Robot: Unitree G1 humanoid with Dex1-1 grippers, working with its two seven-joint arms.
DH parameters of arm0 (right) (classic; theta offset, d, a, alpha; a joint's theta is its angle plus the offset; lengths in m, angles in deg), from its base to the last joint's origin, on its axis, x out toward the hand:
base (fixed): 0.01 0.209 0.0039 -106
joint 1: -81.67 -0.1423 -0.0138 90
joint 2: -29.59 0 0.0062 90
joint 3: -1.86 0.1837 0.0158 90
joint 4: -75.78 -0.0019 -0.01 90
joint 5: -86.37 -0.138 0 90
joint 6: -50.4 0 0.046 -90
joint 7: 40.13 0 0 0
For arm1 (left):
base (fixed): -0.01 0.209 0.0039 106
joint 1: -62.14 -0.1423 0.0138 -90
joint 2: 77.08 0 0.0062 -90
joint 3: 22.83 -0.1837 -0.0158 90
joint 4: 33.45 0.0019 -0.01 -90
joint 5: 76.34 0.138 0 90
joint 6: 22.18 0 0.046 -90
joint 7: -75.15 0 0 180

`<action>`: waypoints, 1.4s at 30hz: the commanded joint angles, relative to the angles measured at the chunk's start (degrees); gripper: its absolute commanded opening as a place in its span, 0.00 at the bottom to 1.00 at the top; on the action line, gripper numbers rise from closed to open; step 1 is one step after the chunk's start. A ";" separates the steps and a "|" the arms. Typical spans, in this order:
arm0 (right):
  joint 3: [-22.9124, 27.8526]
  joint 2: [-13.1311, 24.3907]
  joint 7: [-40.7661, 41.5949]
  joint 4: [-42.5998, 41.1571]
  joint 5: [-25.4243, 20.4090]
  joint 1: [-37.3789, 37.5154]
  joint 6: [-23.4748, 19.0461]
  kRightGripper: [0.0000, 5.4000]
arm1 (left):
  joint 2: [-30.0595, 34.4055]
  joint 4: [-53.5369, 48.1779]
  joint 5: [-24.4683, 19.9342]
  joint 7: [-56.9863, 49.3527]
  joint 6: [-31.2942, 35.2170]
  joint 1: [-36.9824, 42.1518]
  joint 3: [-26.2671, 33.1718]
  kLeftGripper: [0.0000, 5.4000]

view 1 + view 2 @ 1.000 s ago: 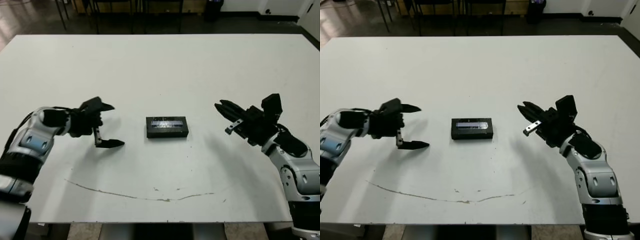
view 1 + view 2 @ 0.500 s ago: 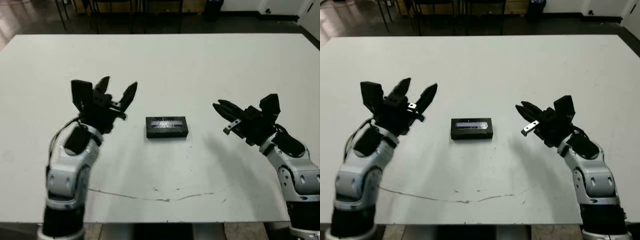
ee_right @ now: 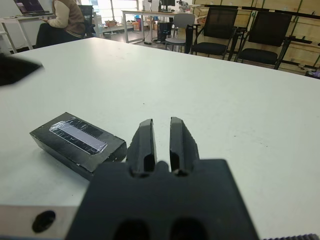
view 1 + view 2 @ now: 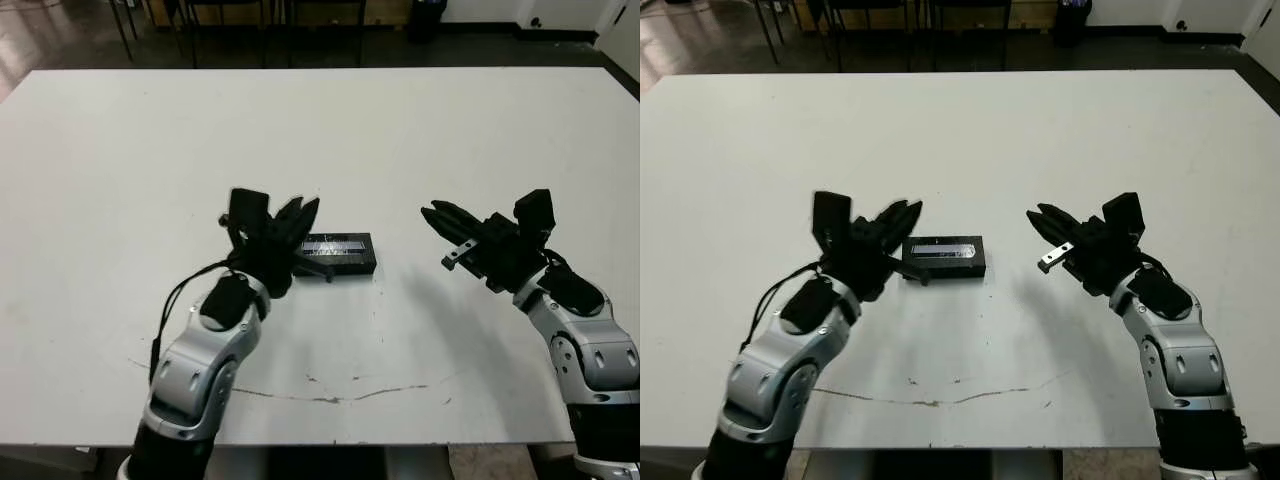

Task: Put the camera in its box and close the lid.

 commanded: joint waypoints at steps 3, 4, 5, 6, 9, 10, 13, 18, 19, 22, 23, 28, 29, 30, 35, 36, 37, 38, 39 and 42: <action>0.04 -0.54 -0.56 0.17 -0.03 1.09 -0.14 0.00 | -0.98 6.91 0.97 -1.00 3.81 0.48 -0.36 0.01; 0.07 -0.57 -0.55 0.16 -0.10 1.12 -0.17 0.00 | -0.81 7.92 1.12 -0.80 3.94 0.44 -0.47 0.01; 0.10 -0.57 -0.56 0.15 -0.16 1.15 -0.26 0.00 | -0.56 9.06 1.26 -0.46 3.90 0.35 -0.63 0.01; 0.12 -0.59 -0.55 0.14 -0.24 1.16 -0.33 0.00 | -0.41 9.92 1.34 -0.16 3.90 0.30 -0.70 0.01; 0.01 -0.43 -1.05 -0.32 0.02 1.29 -0.90 0.00 | 0.10 11.96 1.70 0.69 3.04 -0.64 -1.07 0.01; -0.06 -0.32 -1.11 -0.43 0.15 1.30 -0.85 0.00 | 0.22 12.30 1.83 0.88 2.74 -1.04 -1.17 0.01; -0.14 -0.24 -0.81 -0.09 0.20 1.24 0.04 0.00 | 1.07 12.17 2.53 1.32 2.82 -1.72 -1.92 0.01; -0.23 -0.27 -0.47 0.42 0.13 1.05 0.20 0.00 | 1.55 11.02 2.44 2.11 3.73 -2.49 -1.77 0.01; -0.23 -0.34 -0.70 0.22 0.09 1.10 -0.12 0.00 | 1.51 10.71 2.35 2.14 4.11 -2.58 -1.63 0.01; -0.30 -0.34 -0.96 -0.04 0.17 1.18 -0.43 0.00 | 1.41 9.85 2.31 2.02 5.44 -2.65 -1.36 0.01; -0.39 -0.28 -0.97 -0.08 0.31 1.19 -0.38 0.00 | 1.37 9.57 2.29 1.97 5.80 -2.68 -1.26 0.01; -0.51 -0.26 -0.70 0.13 0.42 1.16 0.28 0.00 | 0.93 7.88 1.74 1.84 7.48 -2.43 -0.04 0.01; -0.50 -0.29 -0.69 0.12 0.41 1.24 0.41 0.00 | 0.71 6.99 1.28 1.89 7.14 -2.60 0.63 0.01; -0.45 -0.38 -0.65 0.14 0.32 1.32 0.56 0.00 | 0.55 5.84 0.71 1.92 6.68 -2.88 1.36 0.01; 0.34 -1.02 -1.99 -1.18 -0.46 1.84 -0.53 0.00 | 2.05 -1.42 -0.84 2.73 2.30 -4.61 5.03 0.01; 0.63 -1.20 -2.64 -1.70 -0.62 1.96 -1.01 0.00 | 2.46 -2.71 -1.35 3.31 -0.32 -5.26 6.41 0.01; 0.83 -1.33 -3.20 -2.09 -0.70 2.01 -1.35 0.00 | 2.91 -3.52 -1.62 3.77 -2.51 -5.73 7.40 0.01; 1.09 -1.46 -3.36 -2.23 -0.93 2.05 -1.19 0.00 | 3.70 -4.04 -1.50 4.41 -6.10 -6.32 8.50 0.01; 1.38 -1.71 -3.63 -2.34 -1.23 2.08 -1.01 0.00 | 4.54 -4.33 -1.22 4.85 -9.30 -6.72 9.69 0.01; 1.85 -2.67 -4.68 -3.17 -1.27 2.27 0.37 0.00 | 6.55 -3.42 0.53 4.22 -19.19 -7.21 13.91 0.01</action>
